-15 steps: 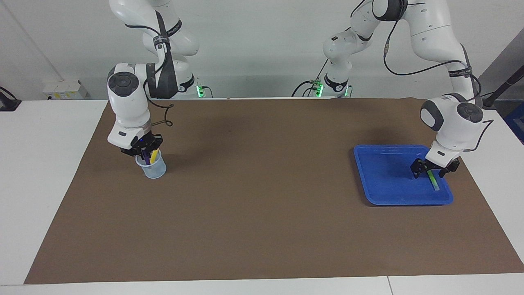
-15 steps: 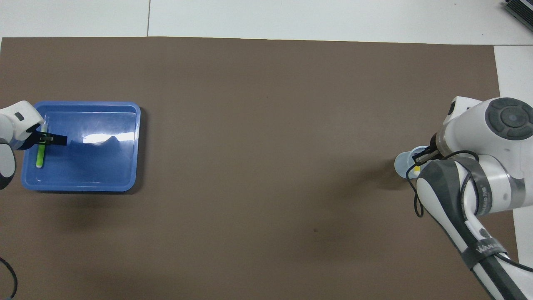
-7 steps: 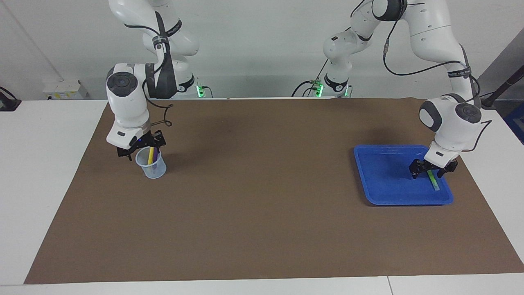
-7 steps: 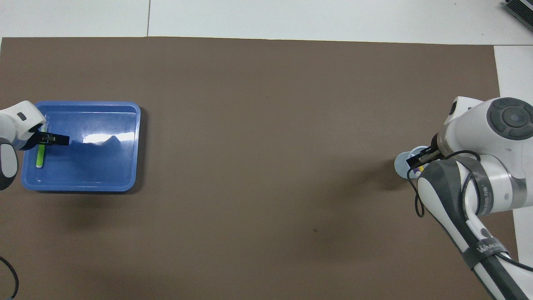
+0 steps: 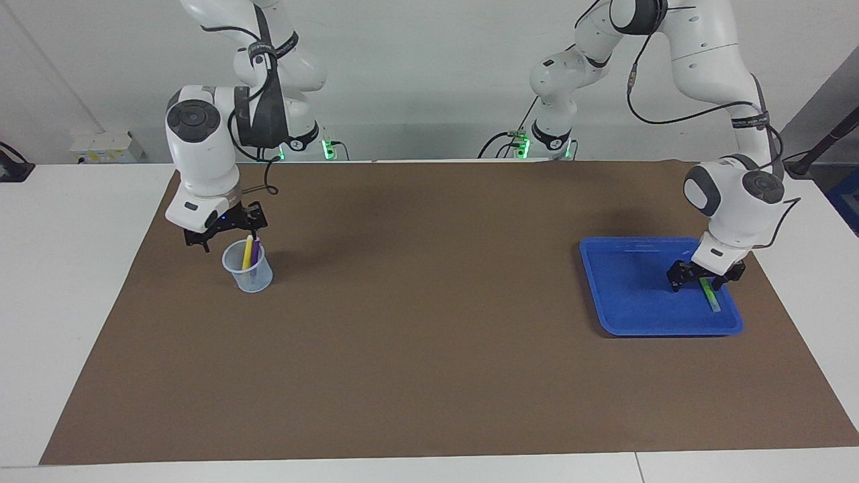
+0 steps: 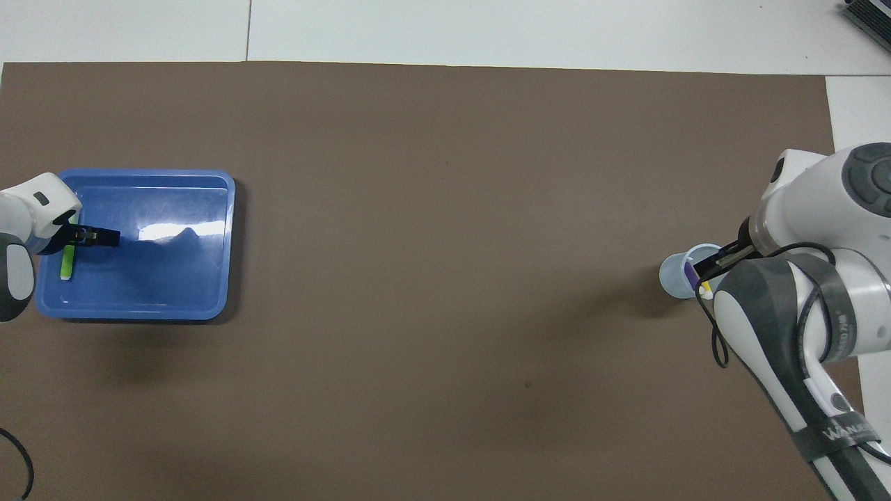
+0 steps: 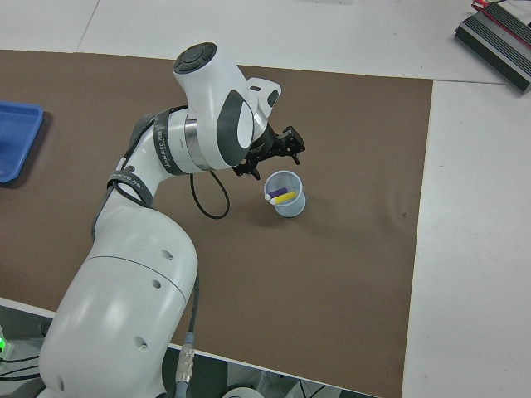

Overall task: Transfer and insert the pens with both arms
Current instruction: 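Insert the purple pen into the clear cup with the right gripper, then grasp the green pen in the tray with the left gripper, then lift the green pen while the right gripper moves toward it, then grasp the green pen tip with the right gripper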

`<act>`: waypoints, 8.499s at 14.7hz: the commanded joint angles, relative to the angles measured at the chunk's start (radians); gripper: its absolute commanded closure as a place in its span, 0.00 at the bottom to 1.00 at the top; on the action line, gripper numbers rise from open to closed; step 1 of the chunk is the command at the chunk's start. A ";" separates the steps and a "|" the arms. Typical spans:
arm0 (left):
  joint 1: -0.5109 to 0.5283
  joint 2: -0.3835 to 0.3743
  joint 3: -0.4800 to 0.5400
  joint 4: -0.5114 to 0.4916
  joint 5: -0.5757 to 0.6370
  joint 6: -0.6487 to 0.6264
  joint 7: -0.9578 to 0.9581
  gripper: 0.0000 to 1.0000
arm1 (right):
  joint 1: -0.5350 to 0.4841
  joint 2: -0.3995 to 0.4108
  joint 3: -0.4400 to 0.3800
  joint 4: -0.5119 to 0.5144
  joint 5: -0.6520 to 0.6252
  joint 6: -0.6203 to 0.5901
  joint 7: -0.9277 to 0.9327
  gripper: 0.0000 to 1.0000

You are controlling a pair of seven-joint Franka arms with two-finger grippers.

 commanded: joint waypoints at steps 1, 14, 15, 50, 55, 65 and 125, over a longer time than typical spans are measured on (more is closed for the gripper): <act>0.011 -0.005 -0.003 -0.017 0.013 0.028 -0.012 0.00 | -0.001 -0.030 0.009 0.017 0.040 -0.052 -0.015 0.00; 0.034 0.003 -0.003 -0.068 0.013 0.103 -0.017 0.00 | 0.016 -0.040 0.034 0.176 0.393 -0.210 0.000 0.00; 0.034 0.003 -0.002 -0.069 0.013 0.103 -0.017 0.00 | 0.015 -0.040 0.035 0.178 0.407 -0.216 -0.001 0.00; -0.032 -0.001 -0.014 0.128 -0.092 -0.225 -0.195 1.00 | 0.041 -0.048 0.043 0.215 0.533 -0.233 -0.012 0.00; -0.052 -0.079 -0.037 0.214 -0.197 -0.460 -0.311 1.00 | 0.039 -0.048 0.045 0.215 0.541 -0.229 -0.038 0.00; -0.273 -0.241 -0.046 0.214 -0.411 -0.616 -0.953 1.00 | 0.084 -0.047 0.048 0.210 0.699 -0.154 0.116 0.00; -0.784 -0.328 -0.132 0.202 -0.578 -0.277 -2.301 1.00 | 0.308 0.001 0.048 0.124 1.070 0.212 0.186 1.00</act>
